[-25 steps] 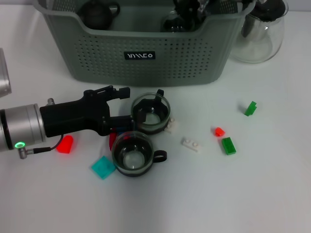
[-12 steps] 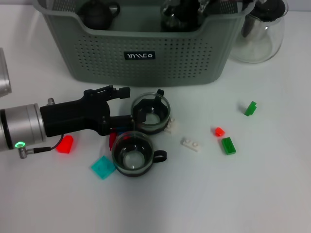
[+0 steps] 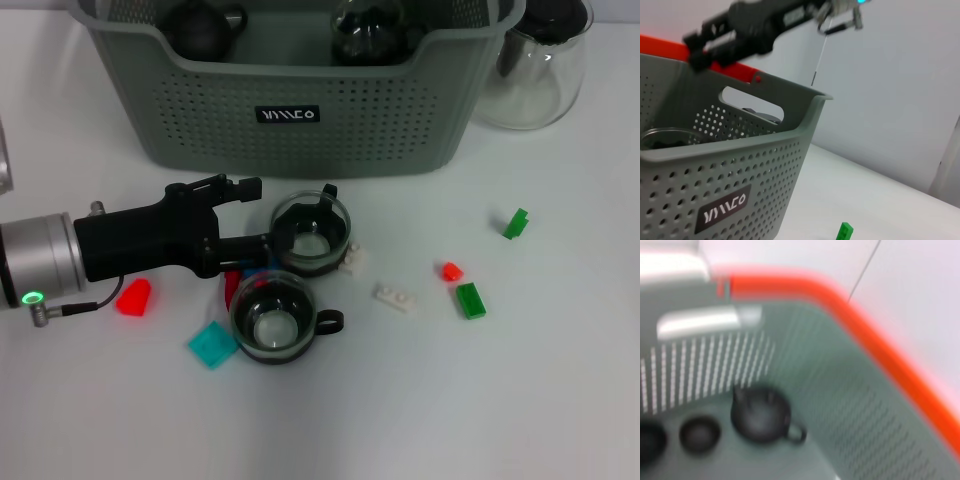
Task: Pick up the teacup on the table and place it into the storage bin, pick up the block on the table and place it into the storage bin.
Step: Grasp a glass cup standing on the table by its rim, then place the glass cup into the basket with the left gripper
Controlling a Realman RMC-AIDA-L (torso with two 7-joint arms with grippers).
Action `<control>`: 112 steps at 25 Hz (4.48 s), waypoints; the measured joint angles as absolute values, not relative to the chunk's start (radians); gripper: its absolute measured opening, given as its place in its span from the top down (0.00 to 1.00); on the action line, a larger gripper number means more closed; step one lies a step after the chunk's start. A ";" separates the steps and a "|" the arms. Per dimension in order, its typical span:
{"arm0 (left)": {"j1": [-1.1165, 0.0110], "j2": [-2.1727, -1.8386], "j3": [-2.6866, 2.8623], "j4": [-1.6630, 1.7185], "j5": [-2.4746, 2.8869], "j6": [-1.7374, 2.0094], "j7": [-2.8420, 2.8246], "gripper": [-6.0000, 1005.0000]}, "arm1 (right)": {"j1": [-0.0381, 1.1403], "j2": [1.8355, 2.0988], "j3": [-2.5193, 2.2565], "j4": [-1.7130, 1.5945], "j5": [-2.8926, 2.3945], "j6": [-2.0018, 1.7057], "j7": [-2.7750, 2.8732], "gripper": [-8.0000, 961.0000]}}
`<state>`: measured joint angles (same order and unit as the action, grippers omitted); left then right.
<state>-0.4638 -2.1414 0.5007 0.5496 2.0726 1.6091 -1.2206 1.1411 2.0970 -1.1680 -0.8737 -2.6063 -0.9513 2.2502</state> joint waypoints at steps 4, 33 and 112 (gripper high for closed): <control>-0.463 -2.138 0.499 0.552 2.072 1.612 -1.224 0.14 | 1.054 2.093 -1.151 -1.125 -2.489 -1.054 2.274 0.38; -0.530 -2.127 0.818 1.200 2.441 1.836 -1.952 0.14 | 0.593 2.031 -0.931 -1.203 -2.001 -1.900 1.958 0.04; -0.680 -2.145 1.006 1.738 2.327 1.735 -2.559 0.94 | 0.654 1.878 -0.851 -1.013 -2.168 -1.960 1.968 0.05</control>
<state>-0.6803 -2.1447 1.0055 1.7376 2.3265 1.7348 -2.5585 0.6540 1.8776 -0.8507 -1.0131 -2.1683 -1.9600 1.9677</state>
